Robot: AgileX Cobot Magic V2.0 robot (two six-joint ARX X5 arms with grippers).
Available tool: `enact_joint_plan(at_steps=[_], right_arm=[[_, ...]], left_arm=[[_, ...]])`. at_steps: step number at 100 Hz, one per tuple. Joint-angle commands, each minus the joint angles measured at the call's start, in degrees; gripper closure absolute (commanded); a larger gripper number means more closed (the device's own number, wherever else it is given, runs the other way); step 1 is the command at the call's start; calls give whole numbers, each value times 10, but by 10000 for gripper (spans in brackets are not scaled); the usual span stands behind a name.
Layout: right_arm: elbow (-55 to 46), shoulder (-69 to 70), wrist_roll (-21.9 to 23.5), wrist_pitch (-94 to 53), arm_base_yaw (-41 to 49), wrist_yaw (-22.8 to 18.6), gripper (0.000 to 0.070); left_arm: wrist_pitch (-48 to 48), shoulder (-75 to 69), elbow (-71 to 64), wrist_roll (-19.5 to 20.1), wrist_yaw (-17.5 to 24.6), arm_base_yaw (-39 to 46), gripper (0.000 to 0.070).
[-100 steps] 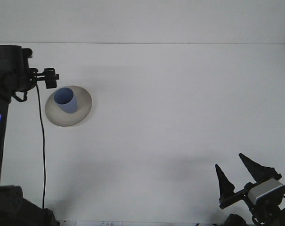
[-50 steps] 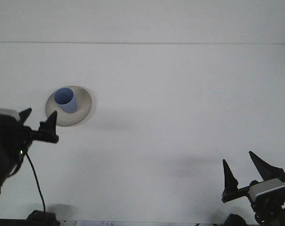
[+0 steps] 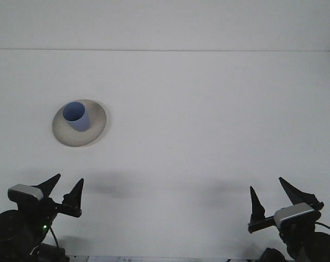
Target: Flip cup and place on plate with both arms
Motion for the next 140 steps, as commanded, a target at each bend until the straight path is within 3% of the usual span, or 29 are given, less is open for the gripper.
enact_joint_plan(at_steps=[1,2,8,9,97,107,120,132,140], right_arm=[[5,1,13,10,6,0,340],[5,1,13,10,6,0,363],[5,1,12,10,6,0,668],[5,1,12,10,6,0,700],[5,1,12,12,6,0,693],[5,1,12,12,6,1,693],[5,1,12,12,6,1,693],[5,1,12,12,6,1,693],[5,1,12,12,6,1,693]], left_arm=[[9,2,6,-3,3,-2,405],[9,2,6,-3,3,-2,441],[9,2,6,-3,3,-2,687],[9,2,6,-3,3,-2,700],[24,2,7,-2,3,-2,685],[38,-2,-1,70,-5,5,685],[126,-38,-70,122,-51,38,685],[227,-82,-181,133,-136,78,685],[270,-110,-248,134,-160,96,685]])
